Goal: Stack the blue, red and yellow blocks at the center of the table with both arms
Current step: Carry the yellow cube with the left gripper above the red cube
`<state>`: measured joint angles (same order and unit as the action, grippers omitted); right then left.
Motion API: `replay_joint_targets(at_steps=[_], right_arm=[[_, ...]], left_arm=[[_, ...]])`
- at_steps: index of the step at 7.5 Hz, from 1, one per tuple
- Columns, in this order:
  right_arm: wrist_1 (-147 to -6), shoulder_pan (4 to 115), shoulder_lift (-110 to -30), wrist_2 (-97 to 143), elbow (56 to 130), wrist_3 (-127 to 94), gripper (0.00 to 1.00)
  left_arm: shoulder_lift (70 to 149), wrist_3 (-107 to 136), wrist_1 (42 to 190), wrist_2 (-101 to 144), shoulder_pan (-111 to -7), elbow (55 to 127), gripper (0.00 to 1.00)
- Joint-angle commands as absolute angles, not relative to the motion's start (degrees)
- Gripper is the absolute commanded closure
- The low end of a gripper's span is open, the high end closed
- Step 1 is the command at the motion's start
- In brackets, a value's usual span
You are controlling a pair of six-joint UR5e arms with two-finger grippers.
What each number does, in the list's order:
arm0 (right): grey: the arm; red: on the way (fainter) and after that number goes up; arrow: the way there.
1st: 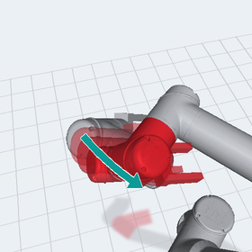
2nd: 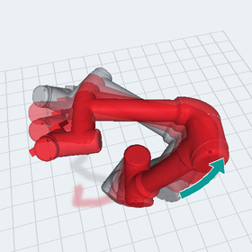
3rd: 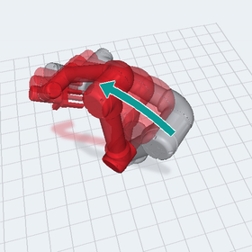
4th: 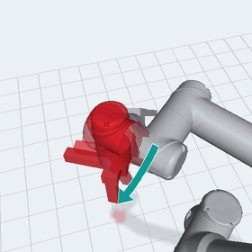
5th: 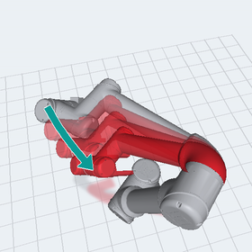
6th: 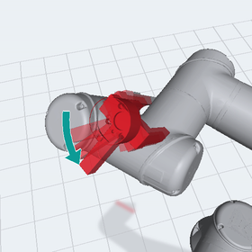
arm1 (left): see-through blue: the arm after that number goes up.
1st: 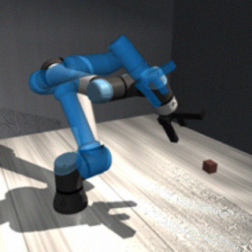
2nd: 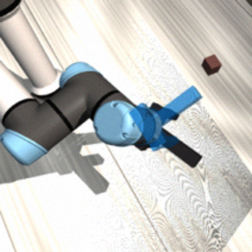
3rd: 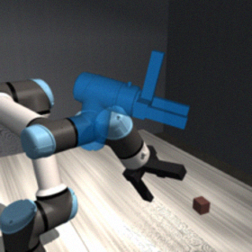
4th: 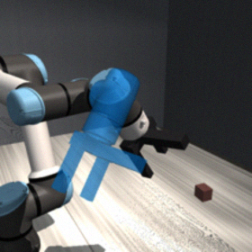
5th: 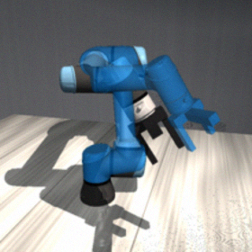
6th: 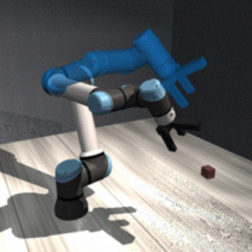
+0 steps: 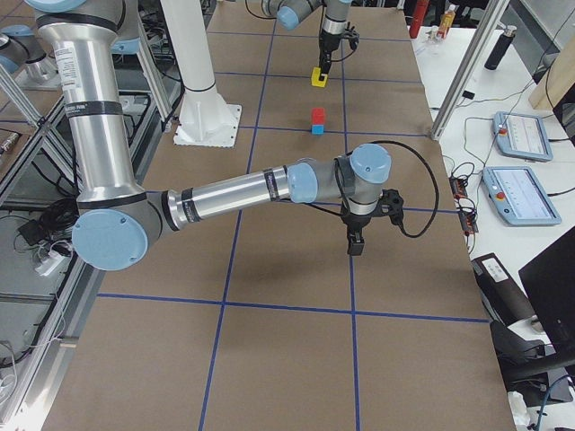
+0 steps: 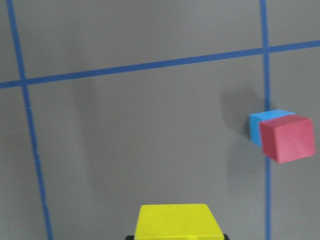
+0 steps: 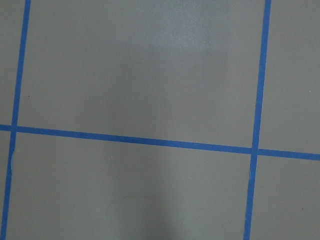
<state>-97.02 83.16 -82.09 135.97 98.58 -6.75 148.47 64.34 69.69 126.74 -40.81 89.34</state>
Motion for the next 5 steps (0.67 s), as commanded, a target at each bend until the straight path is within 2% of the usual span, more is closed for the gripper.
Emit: replay_joint_targets(at_steps=[1,5], right_arm=[[-97.0,83.1,-82.1,136.1,98.5,-6.8,0.01],[-97.0,83.1,-82.2,136.0,98.4,-6.8,0.0]], left_arm=[[149.4,68.2,76.6,126.5,-38.9,83.8,1.0],[149.2,69.3,76.8,122.2,-36.7,82.8,1.0]])
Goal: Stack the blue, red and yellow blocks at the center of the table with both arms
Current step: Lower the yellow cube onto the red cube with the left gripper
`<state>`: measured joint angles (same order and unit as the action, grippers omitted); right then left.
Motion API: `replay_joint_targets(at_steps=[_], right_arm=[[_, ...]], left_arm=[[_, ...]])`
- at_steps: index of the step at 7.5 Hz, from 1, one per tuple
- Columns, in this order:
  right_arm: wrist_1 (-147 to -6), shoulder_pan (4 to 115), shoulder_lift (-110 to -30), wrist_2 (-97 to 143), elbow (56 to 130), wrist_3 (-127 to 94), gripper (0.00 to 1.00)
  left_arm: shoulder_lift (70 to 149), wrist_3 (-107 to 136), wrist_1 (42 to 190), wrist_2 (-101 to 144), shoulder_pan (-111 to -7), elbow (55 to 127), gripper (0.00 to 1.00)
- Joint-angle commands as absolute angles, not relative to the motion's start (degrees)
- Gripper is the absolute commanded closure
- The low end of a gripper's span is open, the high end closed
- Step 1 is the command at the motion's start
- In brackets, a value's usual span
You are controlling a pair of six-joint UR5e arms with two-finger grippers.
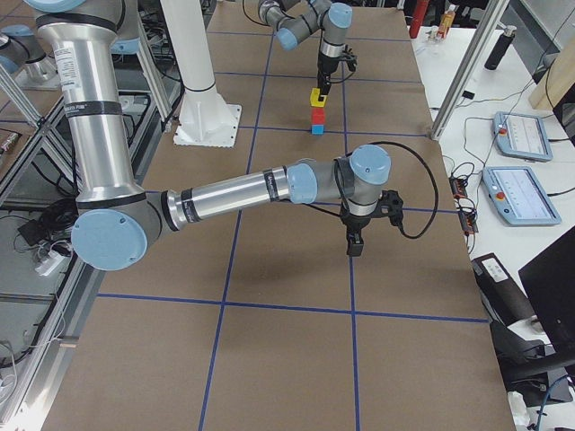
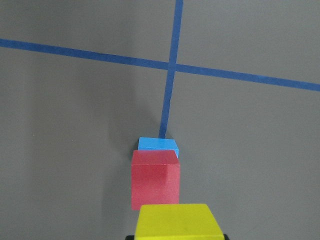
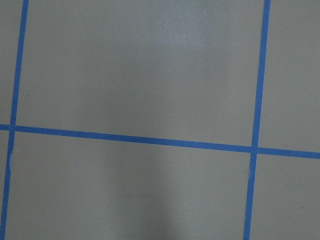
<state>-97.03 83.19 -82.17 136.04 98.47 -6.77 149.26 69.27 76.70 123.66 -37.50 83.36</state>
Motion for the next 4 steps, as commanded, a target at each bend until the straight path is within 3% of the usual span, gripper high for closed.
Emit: replay_joint_targets(at_steps=[1,4], right_arm=[[-97.0,83.2,-82.2,136.0,98.4,-6.8,0.0],[-97.0,83.1,-82.1,135.8,98.3,-6.8,0.0]], left_arm=[[149.2,69.3,78.2,122.1,-36.7,81.8,1.0],[148.9,69.1,78.8,121.6,-36.8,80.8,1.0]])
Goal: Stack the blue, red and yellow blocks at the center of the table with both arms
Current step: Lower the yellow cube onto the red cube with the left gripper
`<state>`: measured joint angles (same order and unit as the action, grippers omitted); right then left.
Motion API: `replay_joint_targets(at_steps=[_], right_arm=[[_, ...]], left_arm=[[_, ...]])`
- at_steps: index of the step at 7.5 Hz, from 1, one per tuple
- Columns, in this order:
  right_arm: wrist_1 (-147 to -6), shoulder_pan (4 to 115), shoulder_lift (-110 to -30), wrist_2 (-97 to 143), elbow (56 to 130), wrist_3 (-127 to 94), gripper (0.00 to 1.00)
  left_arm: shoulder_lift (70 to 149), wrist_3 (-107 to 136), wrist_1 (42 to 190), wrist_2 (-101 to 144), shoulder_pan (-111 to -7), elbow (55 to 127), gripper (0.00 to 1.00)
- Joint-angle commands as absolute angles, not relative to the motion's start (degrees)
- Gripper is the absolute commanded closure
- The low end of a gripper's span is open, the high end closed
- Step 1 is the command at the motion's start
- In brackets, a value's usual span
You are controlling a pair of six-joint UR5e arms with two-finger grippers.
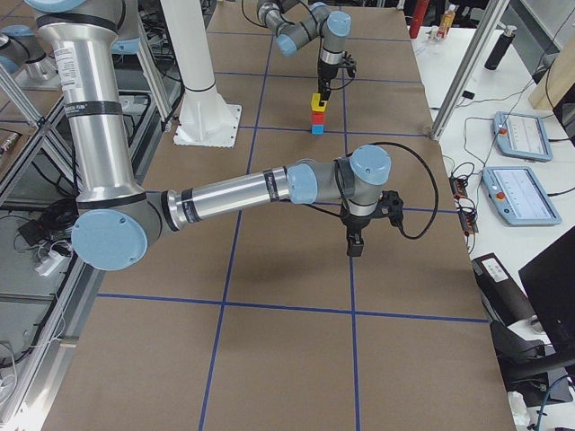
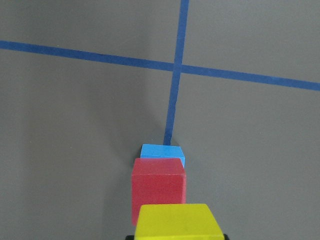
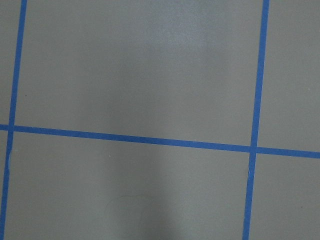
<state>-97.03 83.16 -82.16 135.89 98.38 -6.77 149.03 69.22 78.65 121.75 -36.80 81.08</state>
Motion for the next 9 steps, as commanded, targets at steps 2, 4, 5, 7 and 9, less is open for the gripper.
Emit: replay_joint_targets(at_steps=[2,4,5,7,9], right_arm=[[-97.0,83.1,-82.0,135.8,98.3,-6.8,0.0],[-97.0,83.1,-82.0,135.8,98.3,-6.8,0.0],[-97.0,83.1,-81.9,135.8,98.3,-6.8,0.0],[-97.0,83.1,-82.0,135.8,98.3,-6.8,0.0],[-97.0,83.1,-81.9,135.8,98.3,-6.8,0.0]], left_arm=[[148.8,68.7,78.8,120.6,-37.0,80.8,1.0],[148.7,68.6,78.9,120.2,-36.9,80.7,1.0],[148.7,68.6,78.9,120.2,-36.8,80.6,1.0],[148.7,68.6,79.4,120.2,-36.7,80.2,1.0],[148.7,68.6,79.7,120.2,-36.5,80.0,1.0]])
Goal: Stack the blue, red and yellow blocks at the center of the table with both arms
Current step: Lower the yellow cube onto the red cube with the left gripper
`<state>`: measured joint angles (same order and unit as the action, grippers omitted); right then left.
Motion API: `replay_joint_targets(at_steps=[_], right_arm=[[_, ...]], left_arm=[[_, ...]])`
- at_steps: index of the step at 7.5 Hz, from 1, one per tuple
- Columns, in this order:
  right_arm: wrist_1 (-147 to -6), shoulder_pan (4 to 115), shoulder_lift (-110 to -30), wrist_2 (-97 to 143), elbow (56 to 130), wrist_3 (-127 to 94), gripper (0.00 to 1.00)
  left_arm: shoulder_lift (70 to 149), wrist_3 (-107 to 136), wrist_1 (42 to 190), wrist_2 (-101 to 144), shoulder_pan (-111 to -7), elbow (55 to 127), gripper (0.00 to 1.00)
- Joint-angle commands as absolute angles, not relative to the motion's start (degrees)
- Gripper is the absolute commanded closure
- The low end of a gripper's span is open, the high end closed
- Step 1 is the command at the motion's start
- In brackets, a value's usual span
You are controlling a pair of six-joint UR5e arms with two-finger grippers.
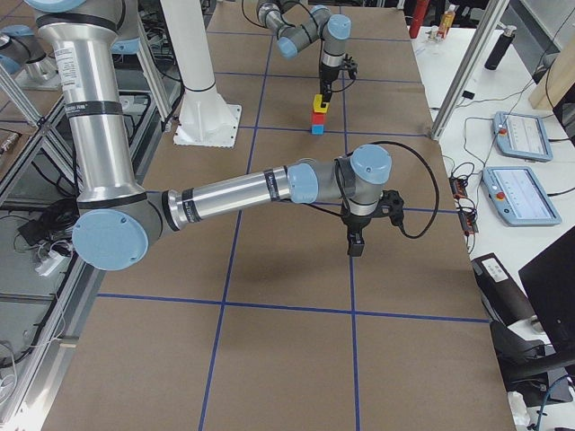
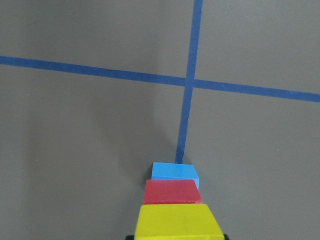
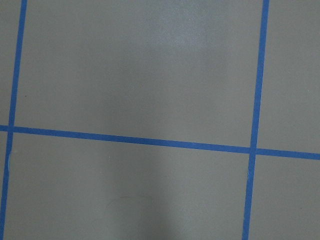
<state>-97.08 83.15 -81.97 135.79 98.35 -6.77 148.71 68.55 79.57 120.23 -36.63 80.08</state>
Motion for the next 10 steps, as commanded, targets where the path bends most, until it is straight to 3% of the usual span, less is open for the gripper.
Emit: replay_joint_targets(at_steps=[1,5,6,10], right_arm=[[-97.0,83.1,-81.8,135.8,98.3,-6.8,0.0],[-97.1,83.1,-81.7,135.9,98.3,-6.8,0.0],[-97.0,83.1,-81.7,135.9,98.3,-6.8,0.0],[-97.1,83.1,-81.6,135.8,98.0,-6.8,0.0]], left_arm=[[148.7,68.6,79.6,120.2,-36.4,80.1,1.0],[147.7,68.6,79.7,120.3,-36.2,80.3,0.98],[147.7,68.6,79.7,120.3,-36.2,80.5,0.85],[147.8,68.6,79.7,120.3,-36.1,80.7,0.85]])
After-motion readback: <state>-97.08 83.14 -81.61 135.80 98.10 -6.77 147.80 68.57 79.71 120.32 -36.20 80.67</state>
